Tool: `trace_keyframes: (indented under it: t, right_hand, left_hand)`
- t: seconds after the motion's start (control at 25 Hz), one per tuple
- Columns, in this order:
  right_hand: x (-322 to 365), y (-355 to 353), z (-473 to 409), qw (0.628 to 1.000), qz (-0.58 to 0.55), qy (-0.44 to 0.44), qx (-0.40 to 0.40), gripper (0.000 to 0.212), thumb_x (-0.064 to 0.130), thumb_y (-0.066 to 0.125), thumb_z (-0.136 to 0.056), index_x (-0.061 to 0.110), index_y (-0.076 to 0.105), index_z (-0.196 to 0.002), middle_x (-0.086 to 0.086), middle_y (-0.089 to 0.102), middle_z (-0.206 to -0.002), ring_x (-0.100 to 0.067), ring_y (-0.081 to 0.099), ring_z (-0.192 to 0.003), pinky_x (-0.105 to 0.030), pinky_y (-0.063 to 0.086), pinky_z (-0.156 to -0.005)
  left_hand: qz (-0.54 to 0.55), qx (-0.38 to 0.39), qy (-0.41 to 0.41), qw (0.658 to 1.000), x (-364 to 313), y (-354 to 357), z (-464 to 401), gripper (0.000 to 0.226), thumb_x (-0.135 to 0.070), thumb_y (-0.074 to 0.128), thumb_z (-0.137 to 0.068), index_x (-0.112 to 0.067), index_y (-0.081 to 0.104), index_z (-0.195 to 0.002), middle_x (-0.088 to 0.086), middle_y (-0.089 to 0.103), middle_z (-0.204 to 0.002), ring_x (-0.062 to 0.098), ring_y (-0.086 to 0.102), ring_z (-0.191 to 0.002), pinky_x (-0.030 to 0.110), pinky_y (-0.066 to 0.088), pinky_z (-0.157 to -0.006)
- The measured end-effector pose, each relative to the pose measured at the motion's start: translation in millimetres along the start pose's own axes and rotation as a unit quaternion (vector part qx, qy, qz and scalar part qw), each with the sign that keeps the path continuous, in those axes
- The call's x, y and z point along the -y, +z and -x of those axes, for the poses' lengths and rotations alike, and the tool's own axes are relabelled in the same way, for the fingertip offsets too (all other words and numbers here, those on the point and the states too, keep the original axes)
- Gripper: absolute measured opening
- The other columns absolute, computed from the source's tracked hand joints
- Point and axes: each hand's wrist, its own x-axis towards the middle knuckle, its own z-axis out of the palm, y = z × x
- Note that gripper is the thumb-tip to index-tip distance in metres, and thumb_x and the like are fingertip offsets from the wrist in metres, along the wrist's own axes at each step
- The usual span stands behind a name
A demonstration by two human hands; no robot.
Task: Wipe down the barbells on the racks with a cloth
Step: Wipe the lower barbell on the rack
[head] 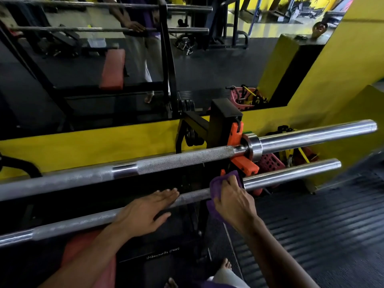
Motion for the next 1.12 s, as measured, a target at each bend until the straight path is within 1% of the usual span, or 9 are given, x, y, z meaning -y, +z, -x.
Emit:
trace_keyframes:
  t: [0.16, 0.32, 0.48, 0.52, 0.6, 0.72, 0.8, 0.88, 1.12]
  right_hand:
    - [9, -12, -13, 0.998, 0.006, 0.033, 0.058, 0.063, 0.043, 0.056, -0.094, 0.000, 0.043, -0.139, -0.016, 0.051, -0.135, -0.034, 0.060, -0.119, -0.039, 0.050, -0.093]
    - [-1, -27, -18, 0.991, 0.006, -0.022, 0.132, 0.041, 0.051, 0.054, -0.093, 0.026, 0.063, -0.125, -0.015, 0.063, -0.122, -0.035, 0.059, -0.119, -0.039, 0.049, -0.097]
    - [-4, -42, -29, 0.976, 0.006, -0.008, 0.216, 0.071, 0.066, 0.050, -0.084, 0.017, 0.055, -0.135, -0.019, 0.060, -0.129, -0.037, 0.057, -0.123, -0.037, 0.047, -0.097]
    - [-5, -44, -27, 0.980, -0.006, -0.014, 0.200, 0.063, 0.060, 0.055, -0.087, 0.017, 0.056, -0.133, -0.017, 0.061, -0.129, -0.035, 0.058, -0.122, -0.037, 0.048, -0.096]
    - [-9, -37, -14, 0.995, -0.027, -0.036, 0.084, 0.046, 0.050, 0.056, -0.092, 0.022, 0.055, -0.128, -0.012, 0.064, -0.126, -0.033, 0.063, -0.116, -0.038, 0.050, -0.091]
    - [-8, -5, 7, 0.996, -0.041, -0.050, -0.053, 0.049, 0.047, 0.057, -0.093, 0.019, 0.044, -0.131, -0.007, 0.045, -0.134, -0.033, 0.067, -0.100, -0.042, 0.057, -0.075]
    - [-7, 18, 9, 0.997, -0.025, -0.037, -0.066, 0.052, 0.050, 0.057, -0.093, 0.020, 0.042, -0.133, -0.007, 0.034, -0.142, -0.031, 0.068, -0.093, -0.041, 0.059, -0.065]
    - [-5, 30, 5, 0.997, -0.014, -0.017, -0.077, 0.054, 0.053, 0.054, -0.093, 0.020, 0.044, -0.135, -0.008, 0.034, -0.146, -0.032, 0.068, -0.094, -0.042, 0.058, -0.064]
    - [1, 38, 0, 0.993, -0.017, -0.002, -0.118, 0.047, 0.046, 0.061, -0.092, 0.012, 0.056, -0.125, -0.015, 0.045, -0.124, -0.041, 0.066, -0.087, -0.043, 0.054, -0.061]
  left_hand:
    - [-0.001, 0.009, -0.010, 1.000, -1, -1, 2, 0.065, -0.046, 0.046, -0.102, -0.031, 0.022, -0.160, -0.016, 0.028, -0.163, -0.001, 0.031, -0.146, 0.024, 0.029, -0.120]
    - [-0.008, 0.013, -0.006, 1.000, -2, -2, 1, 0.069, -0.045, 0.050, -0.100, -0.029, 0.021, -0.161, -0.014, 0.027, -0.164, 0.000, 0.031, -0.147, 0.027, 0.027, -0.122]
    - [-0.001, 0.020, -0.004, 1.000, -5, -6, 3, 0.071, -0.047, 0.049, -0.100, -0.030, 0.016, -0.161, -0.014, 0.024, -0.165, -0.002, 0.025, -0.149, 0.029, 0.024, -0.124]
    - [-0.001, 0.026, -0.001, 1.000, -5, -8, 5, 0.070, -0.047, 0.048, -0.101, -0.030, 0.016, -0.162, -0.013, 0.023, -0.165, -0.001, 0.024, -0.149, 0.030, 0.022, -0.124]
    - [-0.017, 0.018, -0.004, 1.000, 0, -13, 15, 0.066, -0.047, 0.043, -0.104, -0.028, 0.017, -0.161, -0.011, 0.024, -0.165, 0.000, 0.023, -0.150, 0.029, 0.020, -0.125]
    - [-0.049, -0.023, -0.058, 0.997, 15, -24, 47, 0.056, -0.045, 0.036, -0.108, -0.024, 0.027, -0.159, -0.009, 0.033, -0.162, 0.005, 0.032, -0.148, 0.029, 0.020, -0.124]
    - [-0.075, -0.018, -0.077, 0.994, 23, -33, 70, 0.053, -0.040, 0.033, -0.108, -0.020, 0.033, -0.157, -0.006, 0.037, -0.160, 0.009, 0.037, -0.146, 0.030, 0.020, -0.123]
    - [-0.103, 0.004, -0.078, 0.992, 28, -38, 79, 0.053, -0.037, 0.032, -0.108, -0.018, 0.031, -0.158, -0.004, 0.037, -0.160, 0.010, 0.038, -0.146, 0.034, 0.023, -0.122]
    - [-0.111, 0.059, -0.050, 0.991, 36, -41, 75, 0.055, -0.036, 0.028, -0.109, -0.015, 0.025, -0.160, -0.001, 0.032, -0.163, 0.011, 0.032, -0.149, 0.033, 0.021, -0.123]
